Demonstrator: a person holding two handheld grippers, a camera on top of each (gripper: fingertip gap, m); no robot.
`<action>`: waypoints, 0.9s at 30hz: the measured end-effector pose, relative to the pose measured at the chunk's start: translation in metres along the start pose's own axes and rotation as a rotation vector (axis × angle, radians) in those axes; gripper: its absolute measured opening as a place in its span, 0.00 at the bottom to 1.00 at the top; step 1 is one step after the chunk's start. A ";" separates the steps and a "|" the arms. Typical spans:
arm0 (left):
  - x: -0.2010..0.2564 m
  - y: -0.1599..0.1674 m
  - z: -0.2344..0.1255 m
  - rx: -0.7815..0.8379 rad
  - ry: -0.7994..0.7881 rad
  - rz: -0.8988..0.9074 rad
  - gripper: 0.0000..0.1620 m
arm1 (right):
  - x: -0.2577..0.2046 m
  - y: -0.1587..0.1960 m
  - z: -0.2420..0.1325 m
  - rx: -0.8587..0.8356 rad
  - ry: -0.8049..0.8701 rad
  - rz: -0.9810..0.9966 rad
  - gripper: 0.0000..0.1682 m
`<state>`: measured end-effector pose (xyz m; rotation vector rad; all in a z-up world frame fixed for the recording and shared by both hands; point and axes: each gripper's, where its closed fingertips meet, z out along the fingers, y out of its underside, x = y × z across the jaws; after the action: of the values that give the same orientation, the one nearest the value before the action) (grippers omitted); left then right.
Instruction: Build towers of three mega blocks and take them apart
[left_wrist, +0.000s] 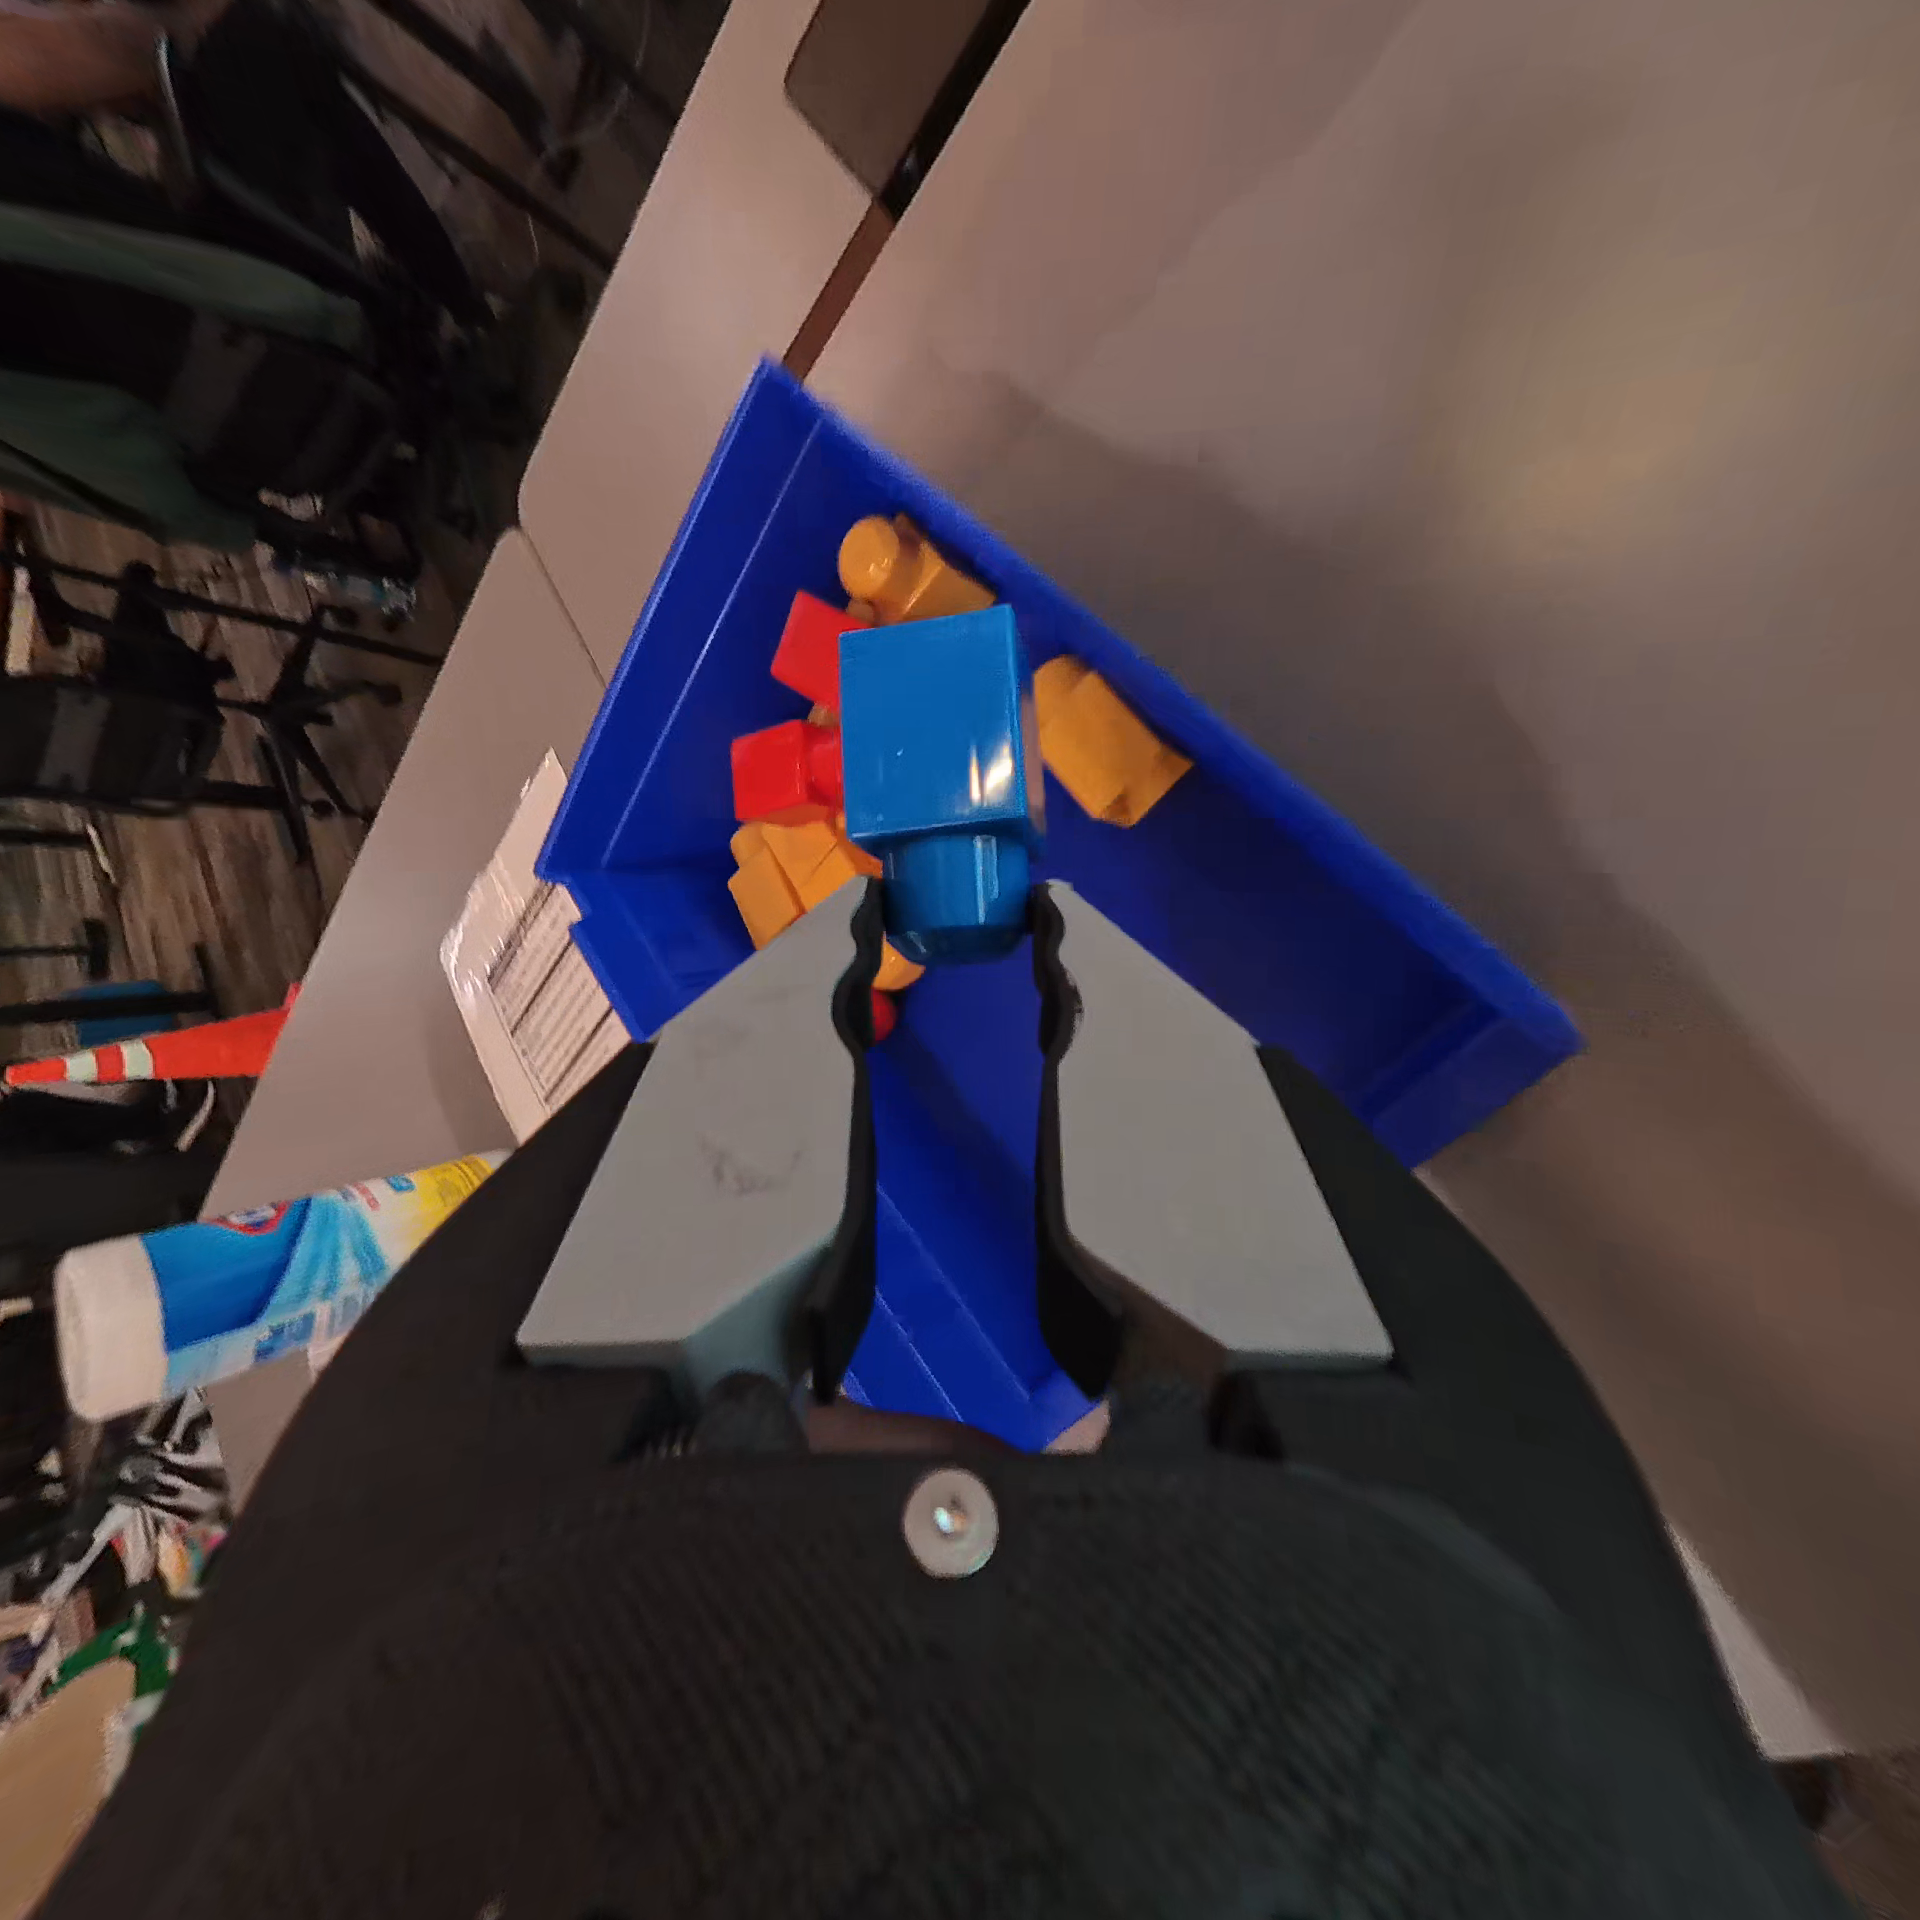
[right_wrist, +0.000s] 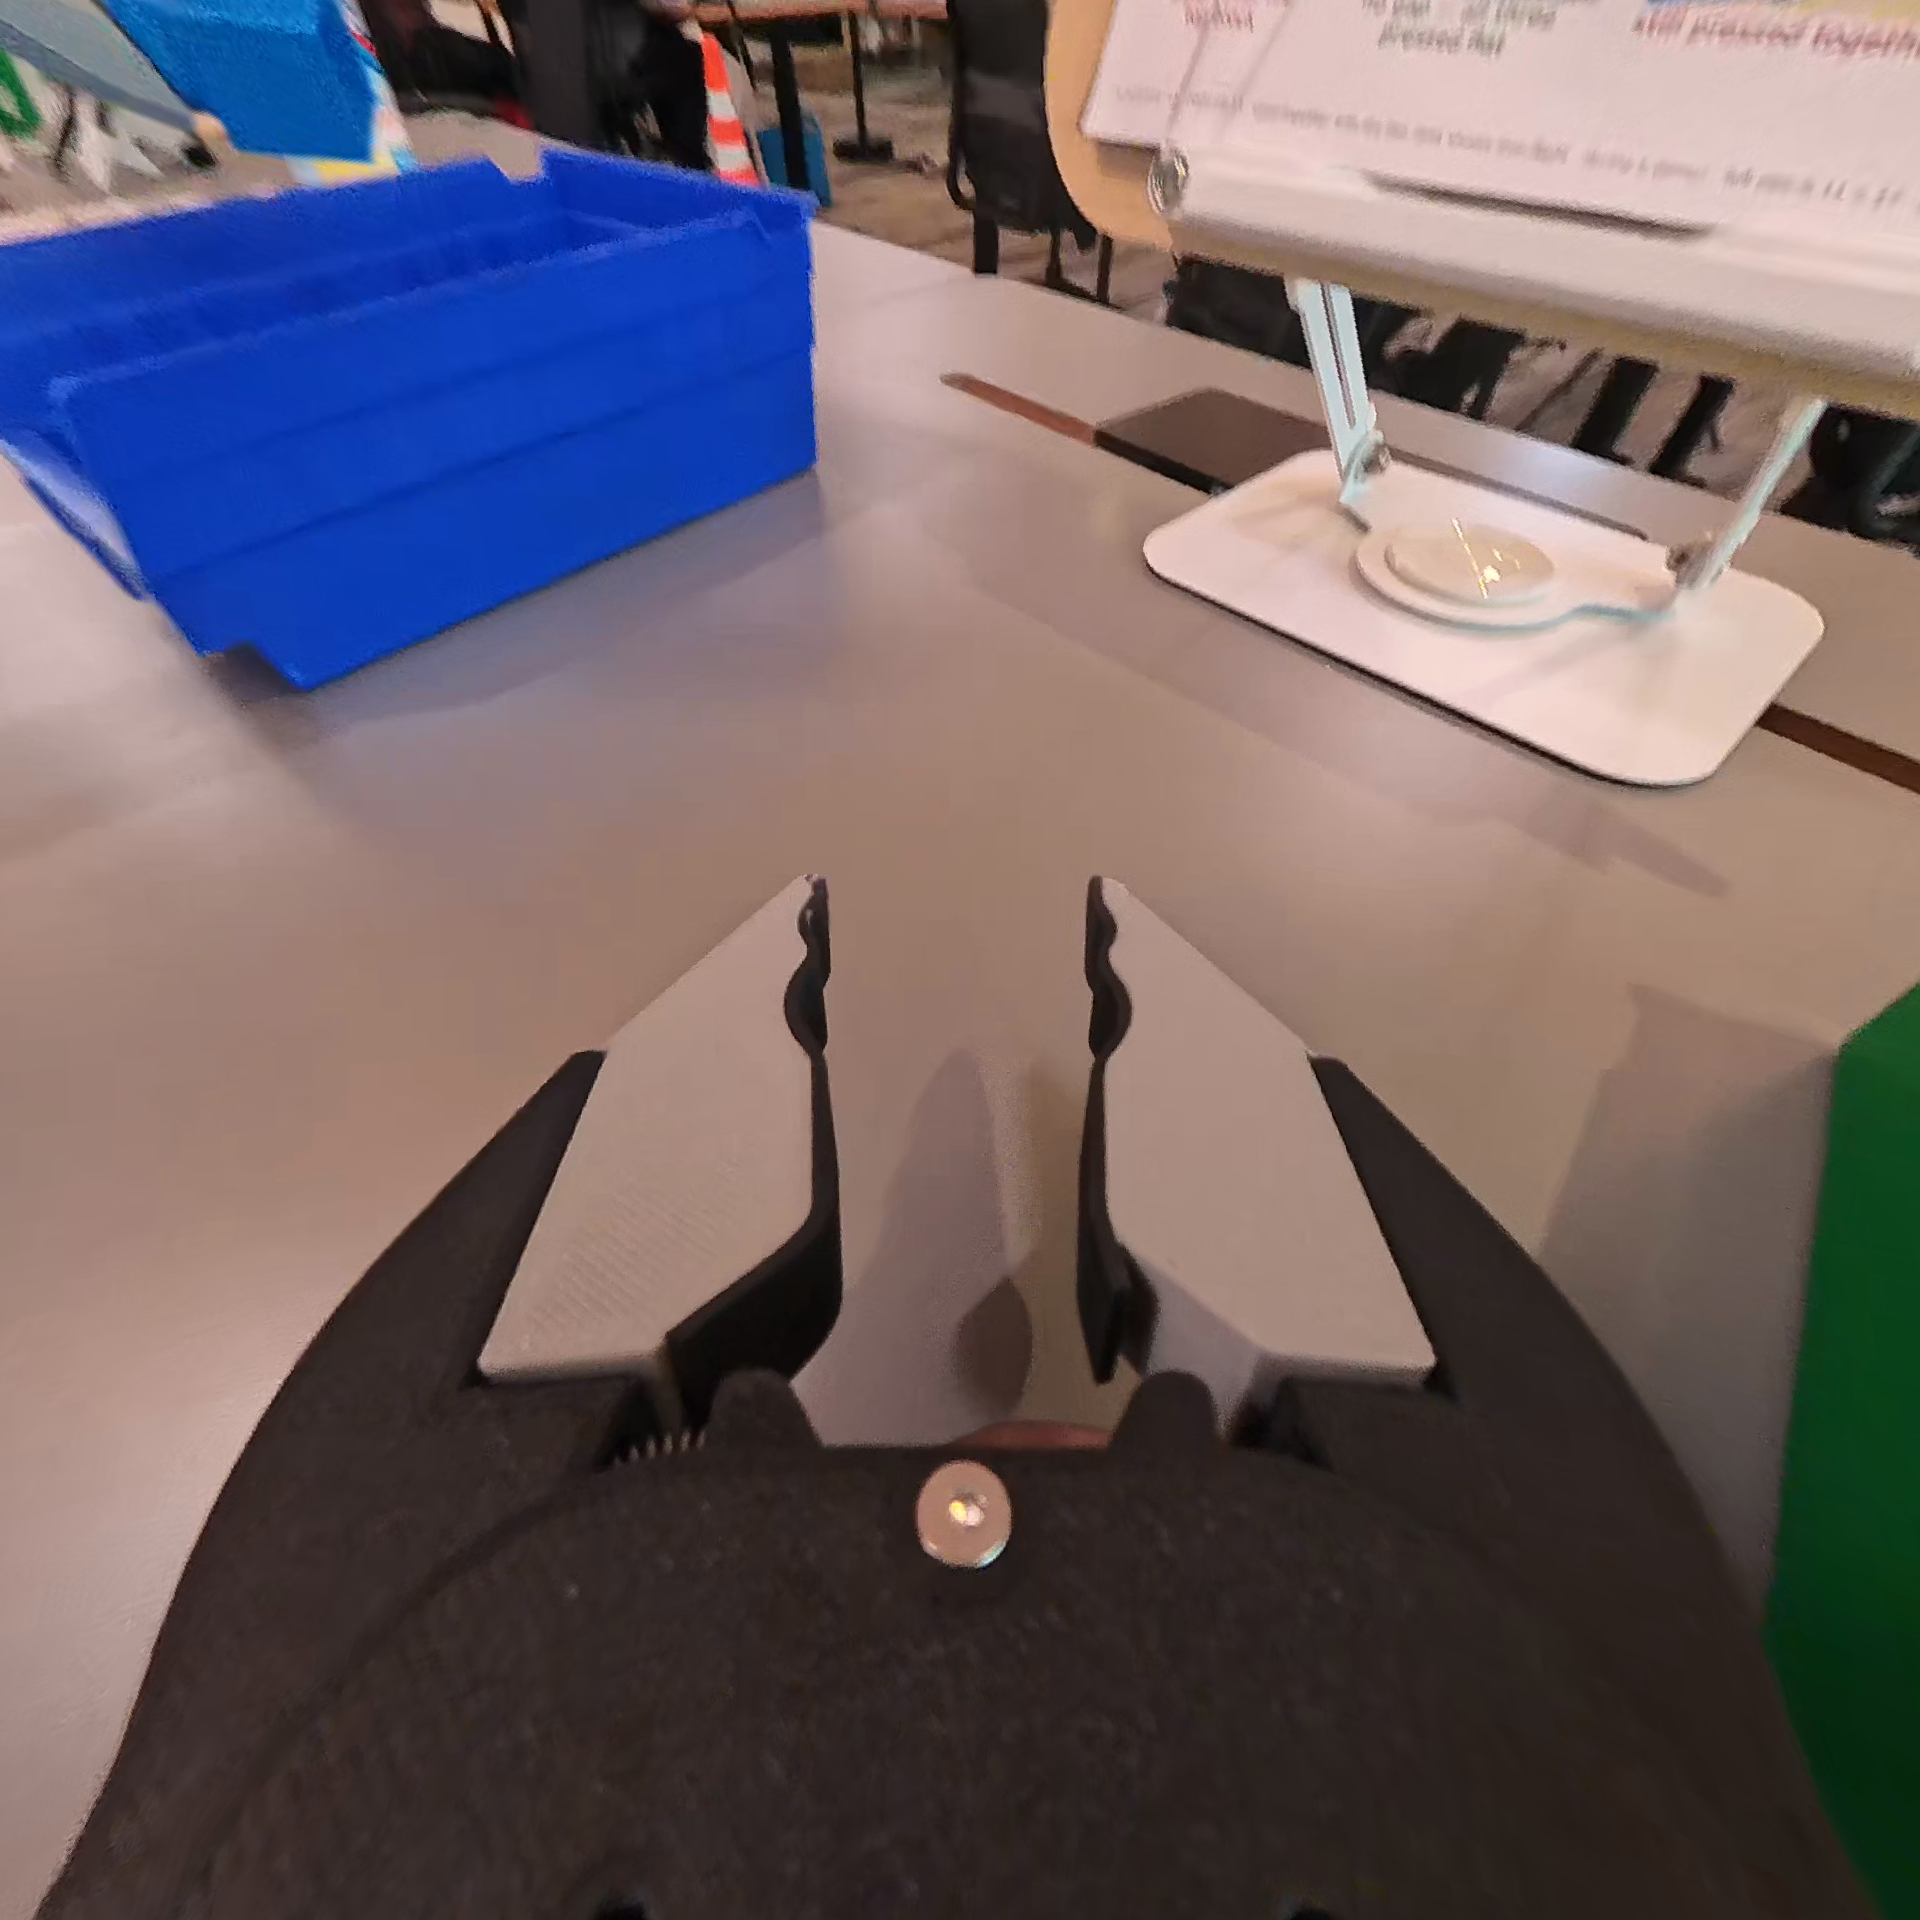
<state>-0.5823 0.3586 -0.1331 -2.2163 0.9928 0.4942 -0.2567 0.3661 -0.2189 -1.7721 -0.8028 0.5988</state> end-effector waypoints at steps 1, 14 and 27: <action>0.007 -0.009 -0.007 0.017 0.010 0.025 0.17 | -0.003 -0.004 -0.002 0.019 -0.018 -0.003 0.28; 0.208 -0.095 0.001 0.028 0.346 0.509 0.16 | -0.077 -0.027 -0.025 0.134 -0.325 -0.179 0.25; 0.251 -0.140 -0.005 0.110 0.438 0.555 0.16 | -0.078 0.019 -0.007 -0.107 -0.365 -0.206 0.19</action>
<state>-0.3138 0.2954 -0.2146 -1.9717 1.8390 0.1760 -0.2978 0.2985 -0.2335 -1.6702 -1.2723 0.7634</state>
